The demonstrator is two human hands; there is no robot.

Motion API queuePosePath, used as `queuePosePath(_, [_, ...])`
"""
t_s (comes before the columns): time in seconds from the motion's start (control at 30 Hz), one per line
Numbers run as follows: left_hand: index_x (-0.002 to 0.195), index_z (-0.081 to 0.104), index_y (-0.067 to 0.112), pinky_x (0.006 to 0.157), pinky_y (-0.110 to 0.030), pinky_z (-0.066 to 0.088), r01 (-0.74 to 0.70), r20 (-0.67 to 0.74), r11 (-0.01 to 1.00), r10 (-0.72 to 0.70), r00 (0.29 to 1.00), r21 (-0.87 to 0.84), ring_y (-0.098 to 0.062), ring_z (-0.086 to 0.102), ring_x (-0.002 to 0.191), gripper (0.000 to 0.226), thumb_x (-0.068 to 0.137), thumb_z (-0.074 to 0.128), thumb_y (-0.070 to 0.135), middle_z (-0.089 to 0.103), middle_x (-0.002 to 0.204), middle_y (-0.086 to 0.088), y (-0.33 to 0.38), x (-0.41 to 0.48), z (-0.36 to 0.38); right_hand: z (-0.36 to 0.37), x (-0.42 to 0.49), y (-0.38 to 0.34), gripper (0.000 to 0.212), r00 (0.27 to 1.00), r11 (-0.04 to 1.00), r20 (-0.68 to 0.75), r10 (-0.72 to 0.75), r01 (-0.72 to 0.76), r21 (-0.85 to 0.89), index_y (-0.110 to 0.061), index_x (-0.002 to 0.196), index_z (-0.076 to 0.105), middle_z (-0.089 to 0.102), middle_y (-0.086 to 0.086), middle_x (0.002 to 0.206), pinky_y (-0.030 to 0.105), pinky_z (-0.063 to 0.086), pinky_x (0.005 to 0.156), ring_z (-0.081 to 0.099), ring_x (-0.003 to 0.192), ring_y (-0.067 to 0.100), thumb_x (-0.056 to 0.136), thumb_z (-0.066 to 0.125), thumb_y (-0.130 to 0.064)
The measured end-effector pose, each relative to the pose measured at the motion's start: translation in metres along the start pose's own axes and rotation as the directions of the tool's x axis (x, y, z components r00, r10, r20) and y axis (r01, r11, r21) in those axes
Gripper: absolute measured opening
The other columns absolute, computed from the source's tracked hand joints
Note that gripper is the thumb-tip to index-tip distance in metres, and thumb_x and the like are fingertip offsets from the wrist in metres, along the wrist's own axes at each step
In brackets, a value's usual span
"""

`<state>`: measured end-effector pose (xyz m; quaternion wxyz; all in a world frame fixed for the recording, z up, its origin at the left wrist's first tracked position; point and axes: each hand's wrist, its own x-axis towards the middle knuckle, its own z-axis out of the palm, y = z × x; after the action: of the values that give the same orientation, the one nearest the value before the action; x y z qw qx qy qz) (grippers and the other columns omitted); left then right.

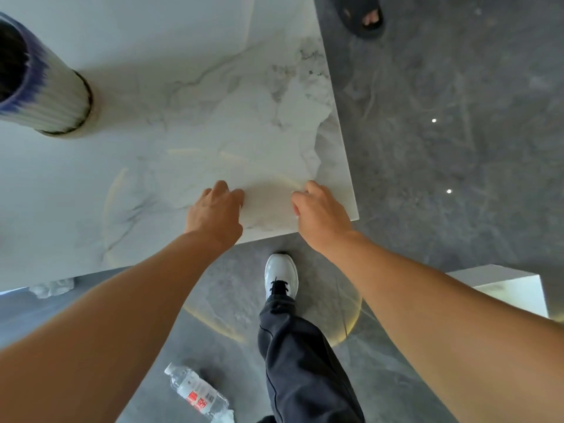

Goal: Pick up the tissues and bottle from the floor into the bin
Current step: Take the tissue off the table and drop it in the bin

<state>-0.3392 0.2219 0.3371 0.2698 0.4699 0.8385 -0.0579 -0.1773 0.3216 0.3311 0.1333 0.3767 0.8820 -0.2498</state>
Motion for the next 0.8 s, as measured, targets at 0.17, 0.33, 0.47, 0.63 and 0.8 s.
queuePosePath(0.17, [0.082,0.046,0.021,0.062,-0.034,0.042,-0.084,0.021,0.99,0.082,0.996,0.115,-0.023,0.05,0.085,0.023,0.075,0.057,0.003,0.048,0.096,-0.004,0.022,-0.056,-0.007,-0.026,-0.051,0.033,0.011,0.996,0.995,-0.013,0.091,-0.09,0.039,-0.01,0.091,0.056,0.046,0.009,0.108,0.035,0.038,0.063,0.048,0.101,0.032,0.083,0.053,-0.003])
queuePosePath(0.33, [0.088,0.048,0.019,0.065,-0.037,0.048,-0.088,0.003,0.988,0.088,0.996,0.127,-0.025,0.051,0.085,0.02,0.075,0.058,0.008,0.046,0.094,-0.004,0.083,-0.119,-0.026,-0.066,-0.151,0.081,0.007,0.964,0.971,-0.171,0.205,-0.178,0.159,-0.006,0.089,0.061,0.051,0.014,0.103,0.039,0.049,0.068,0.054,0.091,0.036,0.082,0.058,-0.006])
queuePosePath(0.47, [0.103,0.052,0.019,0.075,-0.043,0.051,-0.165,0.07,0.981,0.158,0.985,0.1,-0.031,0.053,0.101,0.03,0.075,0.061,0.011,0.047,0.104,-0.006,0.172,-0.159,-0.02,-0.067,-0.241,0.132,0.008,0.931,0.937,-0.175,0.319,-0.283,0.206,-0.009,0.087,0.062,0.054,0.014,0.104,0.038,0.046,0.071,0.056,0.094,0.036,0.082,0.056,-0.006])
queuePosePath(0.63, [0.113,0.051,0.022,0.088,-0.043,0.048,-0.337,0.178,0.938,0.318,0.931,0.083,-0.031,0.05,0.115,0.04,0.075,0.059,0.013,0.047,0.118,-0.007,0.291,-0.196,0.038,-0.041,-0.334,0.213,0.015,0.868,0.845,-0.062,0.493,-0.46,0.271,-0.007,0.088,0.064,0.058,0.017,0.103,0.037,0.049,0.074,0.058,0.093,0.035,0.074,0.068,-0.008])
queuePosePath(0.8, [0.108,0.049,0.024,0.079,-0.04,0.046,-0.447,0.298,0.889,0.403,0.865,0.096,-0.028,0.048,0.113,0.036,0.075,0.057,0.012,0.045,0.116,-0.004,0.393,-0.223,0.128,0.014,-0.405,0.31,0.018,0.786,0.736,0.035,0.618,-0.593,0.326,-0.007,0.097,0.062,0.053,0.016,0.109,0.037,0.05,0.082,0.057,0.099,0.033,0.079,0.065,-0.009])
